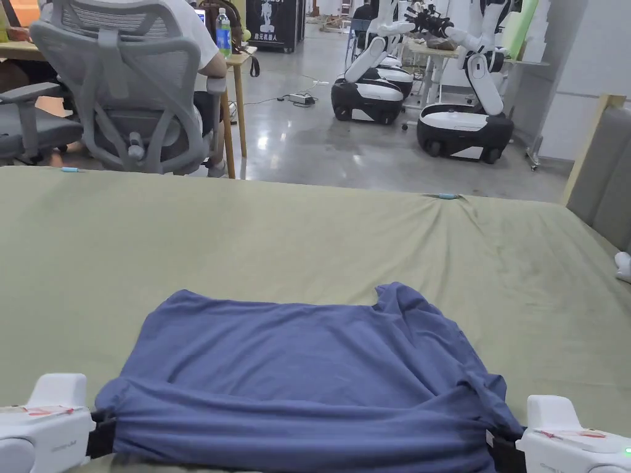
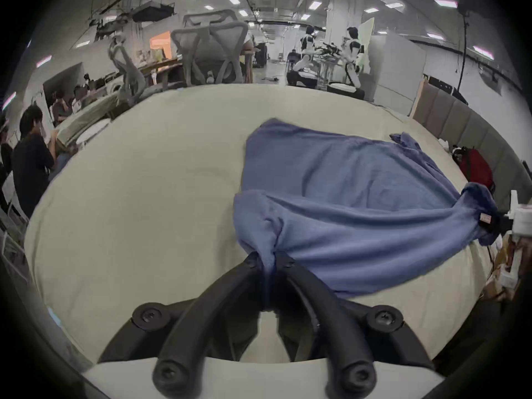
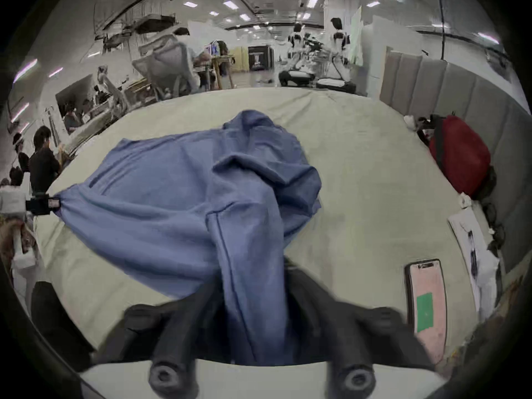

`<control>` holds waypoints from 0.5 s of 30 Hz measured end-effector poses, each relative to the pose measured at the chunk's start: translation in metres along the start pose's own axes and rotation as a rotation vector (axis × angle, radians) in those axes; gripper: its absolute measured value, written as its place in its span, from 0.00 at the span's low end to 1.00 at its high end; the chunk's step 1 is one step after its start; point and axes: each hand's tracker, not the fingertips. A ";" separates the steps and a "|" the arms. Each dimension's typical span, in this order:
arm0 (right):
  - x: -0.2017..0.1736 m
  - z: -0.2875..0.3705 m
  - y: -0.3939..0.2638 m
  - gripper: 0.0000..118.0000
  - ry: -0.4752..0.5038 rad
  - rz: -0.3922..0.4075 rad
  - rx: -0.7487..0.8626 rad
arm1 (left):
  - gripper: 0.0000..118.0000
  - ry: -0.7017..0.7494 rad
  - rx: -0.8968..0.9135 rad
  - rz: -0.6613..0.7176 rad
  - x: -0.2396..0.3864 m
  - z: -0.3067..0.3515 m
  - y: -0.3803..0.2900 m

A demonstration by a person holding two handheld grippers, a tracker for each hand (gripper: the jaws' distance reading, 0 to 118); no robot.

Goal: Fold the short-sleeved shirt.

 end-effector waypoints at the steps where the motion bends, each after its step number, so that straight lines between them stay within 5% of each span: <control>1: -0.001 0.003 -0.002 0.80 -0.044 0.001 0.034 | 0.55 0.018 0.010 -0.001 0.000 0.002 -0.004; 2: -0.002 0.011 -0.001 0.98 -0.080 0.003 0.034 | 0.78 0.075 0.043 -0.005 0.000 0.009 -0.004; 3: -0.004 0.022 0.001 1.00 -0.090 -0.009 0.057 | 0.93 0.099 0.095 -0.009 0.002 0.017 -0.006; 9: -0.083 0.087 0.031 0.99 -0.108 0.045 0.449 | 0.95 -0.013 0.311 -0.029 0.063 0.059 0.018; 11: -0.107 0.090 0.040 0.96 -0.037 0.026 0.465 | 0.93 -0.034 0.385 -0.061 0.091 0.064 0.023; 12: -0.116 0.090 0.043 0.90 0.009 0.007 0.466 | 0.87 -0.043 0.432 -0.078 0.103 0.068 0.025; 15: -0.134 0.080 0.048 0.15 0.056 0.049 0.449 | 0.18 -0.018 0.463 -0.132 0.124 0.065 0.027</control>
